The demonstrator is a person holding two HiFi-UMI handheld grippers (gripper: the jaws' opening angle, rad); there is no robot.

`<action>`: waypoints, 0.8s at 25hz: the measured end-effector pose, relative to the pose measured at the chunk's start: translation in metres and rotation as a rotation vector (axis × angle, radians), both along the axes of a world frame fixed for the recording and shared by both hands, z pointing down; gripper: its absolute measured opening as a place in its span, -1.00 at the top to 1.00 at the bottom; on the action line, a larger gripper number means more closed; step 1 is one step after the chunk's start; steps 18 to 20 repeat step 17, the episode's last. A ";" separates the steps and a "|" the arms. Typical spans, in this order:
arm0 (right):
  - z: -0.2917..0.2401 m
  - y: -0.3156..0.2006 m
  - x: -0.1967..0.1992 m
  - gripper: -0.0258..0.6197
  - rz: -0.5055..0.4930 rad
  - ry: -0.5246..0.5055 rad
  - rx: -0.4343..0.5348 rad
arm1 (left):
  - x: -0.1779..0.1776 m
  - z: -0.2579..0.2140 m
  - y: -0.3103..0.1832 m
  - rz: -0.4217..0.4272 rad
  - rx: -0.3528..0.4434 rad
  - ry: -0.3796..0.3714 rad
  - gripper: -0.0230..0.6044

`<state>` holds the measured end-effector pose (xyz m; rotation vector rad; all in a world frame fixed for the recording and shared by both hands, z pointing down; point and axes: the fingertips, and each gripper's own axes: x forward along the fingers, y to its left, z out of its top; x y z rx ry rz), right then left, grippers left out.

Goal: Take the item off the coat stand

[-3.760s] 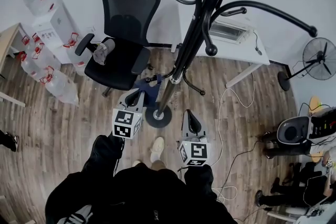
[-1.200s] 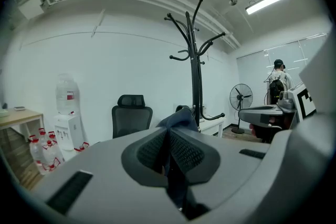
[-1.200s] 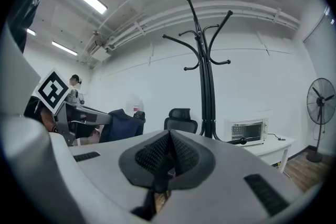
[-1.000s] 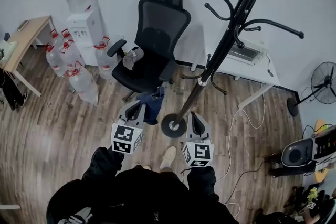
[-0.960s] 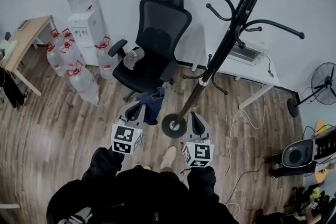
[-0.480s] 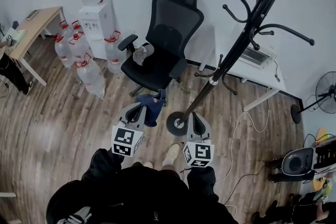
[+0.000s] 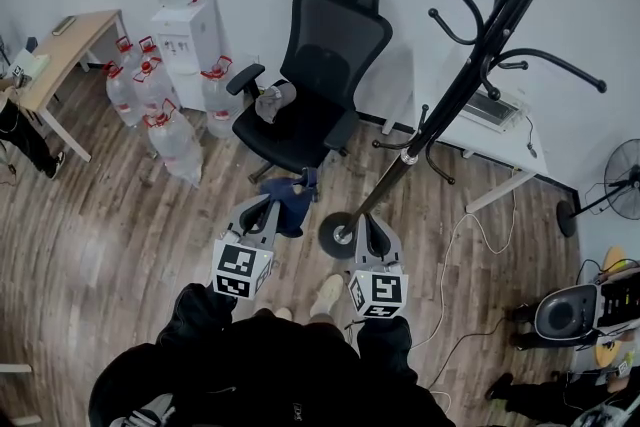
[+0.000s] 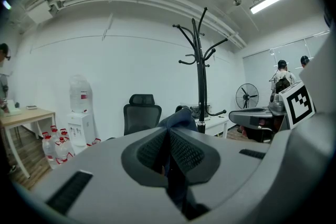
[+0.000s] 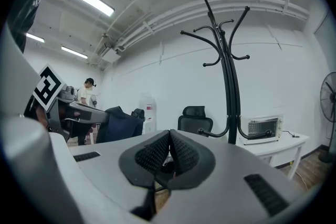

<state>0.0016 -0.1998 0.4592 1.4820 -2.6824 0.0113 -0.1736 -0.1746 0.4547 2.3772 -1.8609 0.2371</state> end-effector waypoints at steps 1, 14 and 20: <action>0.000 -0.001 -0.001 0.87 -0.002 0.000 -0.001 | 0.000 0.000 -0.001 -0.001 0.000 0.001 0.83; 0.002 -0.003 -0.002 0.87 -0.008 -0.004 -0.005 | 0.001 0.001 -0.003 -0.002 -0.001 0.002 0.83; 0.002 -0.003 -0.002 0.87 -0.009 -0.005 -0.005 | 0.002 0.001 -0.002 -0.002 -0.002 0.004 0.83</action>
